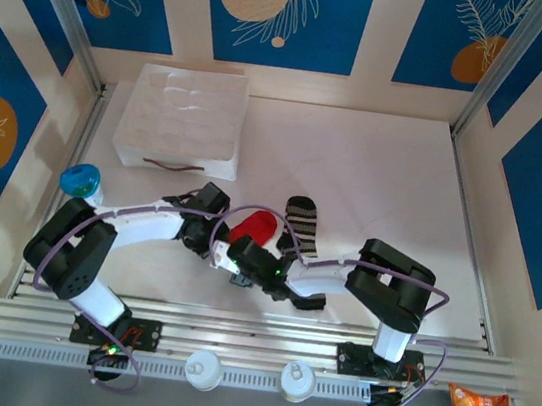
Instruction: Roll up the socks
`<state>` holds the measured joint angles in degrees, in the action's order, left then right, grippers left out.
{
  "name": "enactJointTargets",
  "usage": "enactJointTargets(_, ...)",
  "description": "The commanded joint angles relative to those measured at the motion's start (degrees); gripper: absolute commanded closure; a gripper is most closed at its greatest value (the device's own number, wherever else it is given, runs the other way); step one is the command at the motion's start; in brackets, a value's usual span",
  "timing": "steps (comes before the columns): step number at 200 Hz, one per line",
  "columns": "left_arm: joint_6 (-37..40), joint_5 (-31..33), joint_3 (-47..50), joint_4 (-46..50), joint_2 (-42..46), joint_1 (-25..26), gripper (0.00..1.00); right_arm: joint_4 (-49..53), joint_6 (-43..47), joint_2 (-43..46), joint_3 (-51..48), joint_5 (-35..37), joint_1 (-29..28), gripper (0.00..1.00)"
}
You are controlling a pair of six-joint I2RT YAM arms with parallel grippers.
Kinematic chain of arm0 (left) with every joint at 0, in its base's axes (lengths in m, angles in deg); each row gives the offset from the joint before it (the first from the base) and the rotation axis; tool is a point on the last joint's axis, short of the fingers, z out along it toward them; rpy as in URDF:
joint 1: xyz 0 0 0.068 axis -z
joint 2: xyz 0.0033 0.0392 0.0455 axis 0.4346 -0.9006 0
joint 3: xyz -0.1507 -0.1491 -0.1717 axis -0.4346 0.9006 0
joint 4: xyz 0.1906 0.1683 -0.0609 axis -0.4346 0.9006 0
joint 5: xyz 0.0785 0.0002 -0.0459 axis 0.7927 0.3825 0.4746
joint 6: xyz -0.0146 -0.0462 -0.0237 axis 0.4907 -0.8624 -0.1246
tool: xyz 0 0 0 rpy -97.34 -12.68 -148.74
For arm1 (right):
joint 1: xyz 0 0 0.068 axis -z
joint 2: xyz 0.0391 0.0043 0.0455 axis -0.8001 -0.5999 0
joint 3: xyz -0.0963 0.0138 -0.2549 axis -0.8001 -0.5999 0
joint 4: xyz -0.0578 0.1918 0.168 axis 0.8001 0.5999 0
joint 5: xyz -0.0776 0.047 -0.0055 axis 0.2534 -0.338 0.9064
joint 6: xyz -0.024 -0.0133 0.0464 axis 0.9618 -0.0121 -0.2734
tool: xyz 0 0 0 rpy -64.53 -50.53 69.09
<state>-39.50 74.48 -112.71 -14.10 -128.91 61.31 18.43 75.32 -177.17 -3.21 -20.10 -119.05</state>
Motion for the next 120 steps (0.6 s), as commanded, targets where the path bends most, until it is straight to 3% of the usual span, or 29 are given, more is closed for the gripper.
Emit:
enactJointTargets(1,-1.9,1.0,-1.0,4.9,4.8,0.4,0.67,4.7,-6.6,0.2,-2.9,-0.9,1.5,1.00)
enactJointTargets(20,-3.2,2.7,-0.8,5.8,9.4,0.1,0.48,3.7,-12.1,2.9,-6.3,-6.4,3.6,1.00)
enactJointTargets(42,-4.3,2.6,0.3,5.4,13.0,-0.6,0.35,1.3,-17.6,5.3,-9.8,-15.3,6.5,1.00)
enactJointTargets(90,-3.8,-2.1,3.6,-1.7,13.2,-0.5,0.35,-9.1,-29.6,5.3,-16.3,-37.8,15.9,1.00)
enactJointTargets(120,-3.0,-4.3,2.8,-7.7,8.7,1.2,0.37,-12.1,-33.1,1.9,-16.5,-47.4,20.5,1.00)
